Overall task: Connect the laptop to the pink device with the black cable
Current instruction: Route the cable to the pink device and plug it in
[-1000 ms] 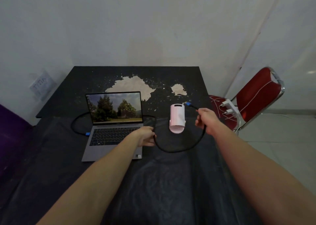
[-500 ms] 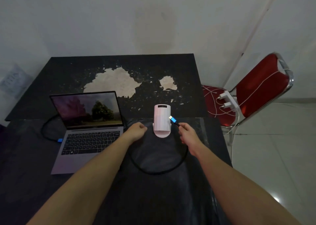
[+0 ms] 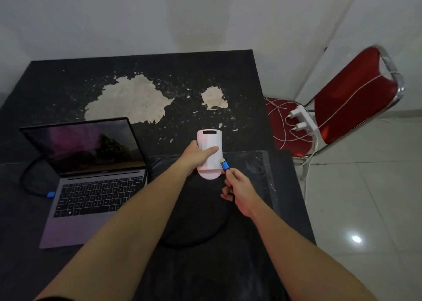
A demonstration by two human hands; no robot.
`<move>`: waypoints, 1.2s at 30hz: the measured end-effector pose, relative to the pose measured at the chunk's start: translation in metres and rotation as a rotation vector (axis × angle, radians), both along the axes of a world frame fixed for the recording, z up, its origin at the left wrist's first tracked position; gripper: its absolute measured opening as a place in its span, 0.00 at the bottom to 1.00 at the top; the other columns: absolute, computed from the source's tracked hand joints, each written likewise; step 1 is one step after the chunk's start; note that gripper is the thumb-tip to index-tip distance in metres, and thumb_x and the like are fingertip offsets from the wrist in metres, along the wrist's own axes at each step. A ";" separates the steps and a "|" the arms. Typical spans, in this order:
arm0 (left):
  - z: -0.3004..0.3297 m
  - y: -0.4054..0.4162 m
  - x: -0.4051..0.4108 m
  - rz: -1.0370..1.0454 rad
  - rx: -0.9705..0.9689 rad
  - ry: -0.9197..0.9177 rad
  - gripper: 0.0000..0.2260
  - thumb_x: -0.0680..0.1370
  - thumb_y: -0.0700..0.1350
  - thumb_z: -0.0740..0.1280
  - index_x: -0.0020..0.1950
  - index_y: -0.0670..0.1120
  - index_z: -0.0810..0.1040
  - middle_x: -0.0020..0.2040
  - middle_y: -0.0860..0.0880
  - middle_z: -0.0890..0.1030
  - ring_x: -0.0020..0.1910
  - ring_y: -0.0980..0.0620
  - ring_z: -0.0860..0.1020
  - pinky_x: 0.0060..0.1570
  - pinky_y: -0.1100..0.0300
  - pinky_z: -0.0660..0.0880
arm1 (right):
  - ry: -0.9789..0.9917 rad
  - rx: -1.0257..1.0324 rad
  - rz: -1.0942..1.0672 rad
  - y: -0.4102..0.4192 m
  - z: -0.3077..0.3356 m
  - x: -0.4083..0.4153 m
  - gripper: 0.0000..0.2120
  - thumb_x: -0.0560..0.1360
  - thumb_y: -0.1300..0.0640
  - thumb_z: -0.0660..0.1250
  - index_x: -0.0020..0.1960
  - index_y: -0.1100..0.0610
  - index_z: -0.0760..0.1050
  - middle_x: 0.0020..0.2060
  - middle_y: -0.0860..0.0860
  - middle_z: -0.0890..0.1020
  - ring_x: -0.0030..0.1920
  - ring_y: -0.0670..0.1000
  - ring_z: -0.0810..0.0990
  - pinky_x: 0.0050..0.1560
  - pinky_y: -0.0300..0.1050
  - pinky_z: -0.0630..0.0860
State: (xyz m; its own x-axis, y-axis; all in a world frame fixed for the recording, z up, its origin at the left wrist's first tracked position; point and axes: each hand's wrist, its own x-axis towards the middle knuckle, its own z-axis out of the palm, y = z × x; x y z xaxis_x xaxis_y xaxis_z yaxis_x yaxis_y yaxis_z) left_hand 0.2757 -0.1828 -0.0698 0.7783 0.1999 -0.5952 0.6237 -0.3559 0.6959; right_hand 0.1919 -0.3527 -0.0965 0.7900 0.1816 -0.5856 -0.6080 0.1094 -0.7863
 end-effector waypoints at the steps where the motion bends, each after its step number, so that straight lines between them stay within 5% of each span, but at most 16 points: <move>1: 0.000 -0.002 0.004 0.018 -0.017 0.001 0.37 0.67 0.61 0.75 0.70 0.45 0.67 0.63 0.46 0.76 0.56 0.47 0.76 0.55 0.48 0.76 | 0.006 0.035 -0.013 0.002 -0.001 0.000 0.10 0.84 0.53 0.59 0.54 0.56 0.77 0.33 0.48 0.70 0.31 0.48 0.71 0.39 0.46 0.74; 6: 0.008 -0.015 0.021 0.156 -0.184 0.036 0.32 0.71 0.58 0.74 0.68 0.43 0.69 0.56 0.46 0.78 0.48 0.48 0.78 0.45 0.51 0.78 | 0.008 0.084 -0.061 0.010 -0.001 0.000 0.08 0.83 0.53 0.59 0.50 0.54 0.75 0.33 0.48 0.71 0.31 0.48 0.71 0.37 0.45 0.68; 17: 0.017 -0.025 0.025 0.178 -0.240 0.077 0.31 0.73 0.56 0.73 0.68 0.42 0.68 0.53 0.46 0.78 0.46 0.48 0.79 0.40 0.52 0.79 | 0.036 0.065 -0.085 0.009 0.003 0.003 0.08 0.82 0.53 0.60 0.51 0.54 0.76 0.32 0.48 0.72 0.31 0.47 0.71 0.37 0.44 0.71; 24: 0.017 -0.024 0.026 0.188 -0.209 0.048 0.34 0.71 0.57 0.74 0.70 0.43 0.66 0.59 0.45 0.77 0.48 0.48 0.78 0.41 0.52 0.78 | 0.046 -0.016 -0.091 0.015 0.007 0.005 0.09 0.82 0.53 0.59 0.49 0.54 0.76 0.33 0.48 0.74 0.29 0.46 0.73 0.32 0.42 0.71; 29: 0.015 -0.028 0.022 0.127 -0.092 -0.029 0.42 0.65 0.62 0.75 0.71 0.44 0.63 0.66 0.46 0.74 0.59 0.46 0.76 0.57 0.45 0.76 | 0.055 -0.091 -0.131 0.024 0.007 0.004 0.09 0.82 0.53 0.58 0.47 0.54 0.75 0.34 0.49 0.76 0.28 0.46 0.75 0.40 0.48 0.75; 36: 0.011 -0.039 0.014 0.013 0.010 -0.074 0.37 0.68 0.61 0.73 0.69 0.45 0.64 0.64 0.47 0.74 0.58 0.47 0.75 0.58 0.46 0.75 | 0.062 -0.110 -0.212 0.029 0.005 -0.004 0.09 0.81 0.54 0.57 0.45 0.55 0.73 0.34 0.50 0.74 0.26 0.47 0.73 0.34 0.45 0.73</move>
